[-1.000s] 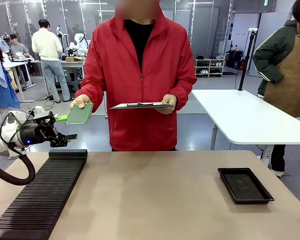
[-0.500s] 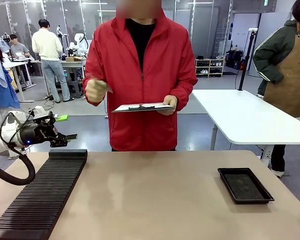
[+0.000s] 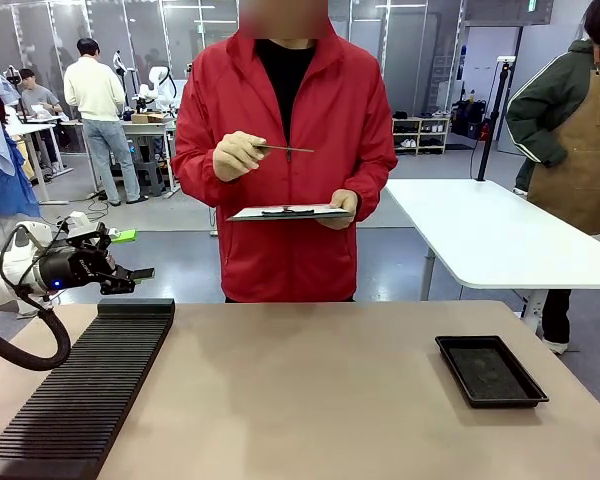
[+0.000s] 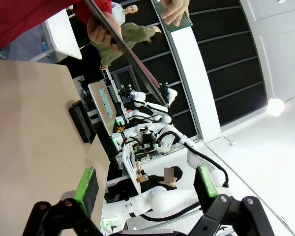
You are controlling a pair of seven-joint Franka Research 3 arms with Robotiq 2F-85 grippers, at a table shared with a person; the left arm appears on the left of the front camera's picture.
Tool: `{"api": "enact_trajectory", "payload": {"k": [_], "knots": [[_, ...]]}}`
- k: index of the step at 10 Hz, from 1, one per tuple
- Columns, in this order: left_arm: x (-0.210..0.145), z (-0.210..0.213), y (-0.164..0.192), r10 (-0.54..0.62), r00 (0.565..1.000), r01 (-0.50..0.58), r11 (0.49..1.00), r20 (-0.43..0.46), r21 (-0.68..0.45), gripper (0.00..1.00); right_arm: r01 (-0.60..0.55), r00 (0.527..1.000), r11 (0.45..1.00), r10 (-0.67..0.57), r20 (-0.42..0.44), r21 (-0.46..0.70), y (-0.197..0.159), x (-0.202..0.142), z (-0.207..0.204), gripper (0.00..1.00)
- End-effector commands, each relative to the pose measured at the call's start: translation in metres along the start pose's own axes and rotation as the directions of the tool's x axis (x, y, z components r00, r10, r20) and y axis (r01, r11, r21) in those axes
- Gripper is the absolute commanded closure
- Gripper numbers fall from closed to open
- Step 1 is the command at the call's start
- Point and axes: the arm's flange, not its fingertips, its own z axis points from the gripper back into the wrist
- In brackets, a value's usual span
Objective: Inspect the PCB.
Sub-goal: Pick up the Blank PCB that the human is holding.
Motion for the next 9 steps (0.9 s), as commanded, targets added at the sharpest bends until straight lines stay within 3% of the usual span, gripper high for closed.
{"api": "enact_trajectory", "payload": {"k": [1, 4, 6, 9], "knots": [[0.0, 0.0, 0.0, 0.001, 1.0, -0.001, 1.0, -0.002, -0.003, 0.0, -0.002, 1.0, 1.0, 0.002, 0.001, 0.003, 0.001, 0.0, 0.001, 0.0], [0.0, 0.0, 0.0, 0.0, 1.0, 0.0, 1.0, 0.0, 0.0, 0.0, -0.002, 1.0, 1.0, 0.002, 0.001, 0.003, 0.001, 0.0, 0.001, 0.0], [-0.005, 0.031, -0.048, 0.105, 0.986, -0.104, 0.994, -0.129, 0.012, 0.0, -0.002, 1.0, 1.0, 0.002, 0.001, 0.003, 0.001, 0.0, 0.001, 0.0], [-0.052, 0.082, -0.097, 0.159, 0.962, -0.139, 0.985, -0.223, 0.103, 0.0, -0.002, 1.0, 1.0, 0.002, 0.001, 0.003, 0.001, 0.0, 0.001, 0.0]]}}
